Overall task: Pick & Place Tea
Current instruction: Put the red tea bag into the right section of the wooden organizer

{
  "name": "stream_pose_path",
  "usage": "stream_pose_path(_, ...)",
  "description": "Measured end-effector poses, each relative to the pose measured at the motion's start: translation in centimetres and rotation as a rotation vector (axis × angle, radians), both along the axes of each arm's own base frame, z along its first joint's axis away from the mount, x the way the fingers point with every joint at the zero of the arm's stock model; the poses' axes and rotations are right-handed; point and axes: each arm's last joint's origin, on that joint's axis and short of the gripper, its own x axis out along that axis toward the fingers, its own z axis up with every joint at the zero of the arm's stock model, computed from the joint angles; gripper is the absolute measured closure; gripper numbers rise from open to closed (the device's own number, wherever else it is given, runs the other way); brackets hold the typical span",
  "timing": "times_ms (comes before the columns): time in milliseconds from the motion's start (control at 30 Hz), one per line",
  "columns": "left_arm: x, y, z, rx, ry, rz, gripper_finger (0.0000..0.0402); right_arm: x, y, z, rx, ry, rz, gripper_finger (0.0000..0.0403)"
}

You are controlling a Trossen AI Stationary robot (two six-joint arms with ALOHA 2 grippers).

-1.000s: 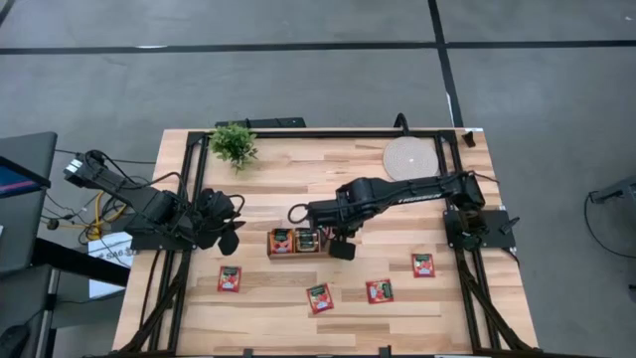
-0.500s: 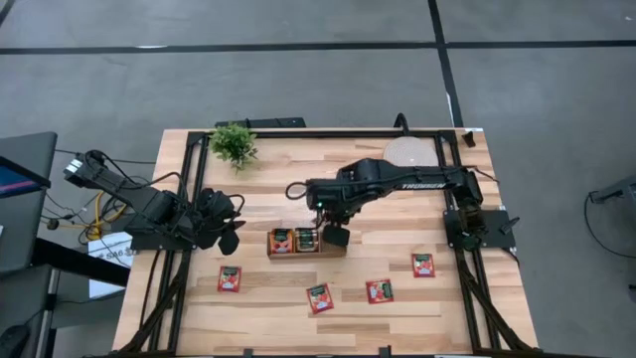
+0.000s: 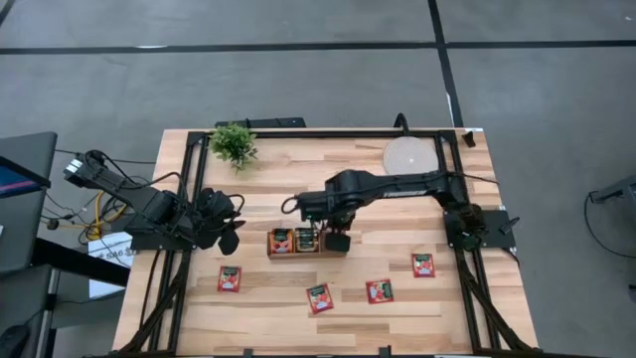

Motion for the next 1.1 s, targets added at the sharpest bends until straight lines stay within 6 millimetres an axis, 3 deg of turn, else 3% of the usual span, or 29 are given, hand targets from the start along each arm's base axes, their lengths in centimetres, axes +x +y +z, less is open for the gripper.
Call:
stream_pose_path(133,0.0,0.0,0.0,-0.003,0.001,-0.001,0.0276,0.9,0.6,-2.0,-0.009,0.049,0.048,0.0403)
stream_pose_path(667,0.0,0.0,0.0,-0.002,0.003,-0.002,0.0276,2.6,1.9,-6.5,-0.056,0.160,0.141,0.0403)
stream_pose_path(1100,0.0,0.0,0.0,-0.002,0.003,-0.002,0.0276,2.7,2.0,-6.6,-0.057,0.160,0.170,0.0403)
